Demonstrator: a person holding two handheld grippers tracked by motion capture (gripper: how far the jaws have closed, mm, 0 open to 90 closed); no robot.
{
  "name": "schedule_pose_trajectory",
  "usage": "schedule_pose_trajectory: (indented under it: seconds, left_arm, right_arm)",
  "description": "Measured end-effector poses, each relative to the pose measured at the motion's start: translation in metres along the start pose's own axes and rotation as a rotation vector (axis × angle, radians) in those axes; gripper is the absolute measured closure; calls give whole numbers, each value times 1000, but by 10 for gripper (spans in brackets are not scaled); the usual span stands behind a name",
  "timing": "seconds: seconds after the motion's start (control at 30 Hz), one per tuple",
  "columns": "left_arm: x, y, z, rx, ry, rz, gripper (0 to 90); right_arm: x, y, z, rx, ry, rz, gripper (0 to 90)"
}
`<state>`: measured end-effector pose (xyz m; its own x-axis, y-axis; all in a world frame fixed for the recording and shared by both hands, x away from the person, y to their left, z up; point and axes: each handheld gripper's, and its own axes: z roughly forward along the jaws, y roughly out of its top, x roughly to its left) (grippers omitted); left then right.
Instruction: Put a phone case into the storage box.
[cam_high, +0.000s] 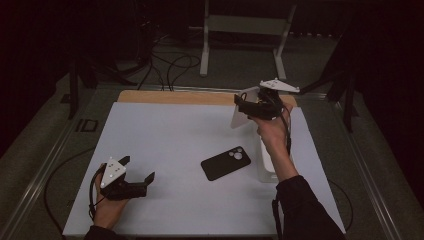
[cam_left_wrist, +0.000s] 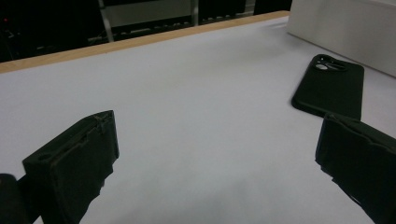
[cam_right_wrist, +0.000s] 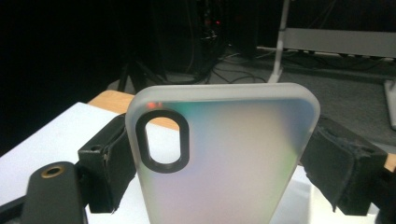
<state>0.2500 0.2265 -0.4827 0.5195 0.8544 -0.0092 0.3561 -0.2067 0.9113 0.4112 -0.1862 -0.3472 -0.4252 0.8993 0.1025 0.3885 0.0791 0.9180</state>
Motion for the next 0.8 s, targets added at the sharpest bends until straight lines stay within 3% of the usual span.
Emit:
schedule_pose_trajectory:
  seconds: [0.2, 0.8]
  left_arm:
    - [0, 0, 1, 5, -1, -3, 2]
    - [0, 0, 0, 1, 1, -2, 2]
  right_arm:
    - [-17, 4, 2, -1, -35, 30, 169]
    - [-51, 3, 10, 22, -162, 53, 169]
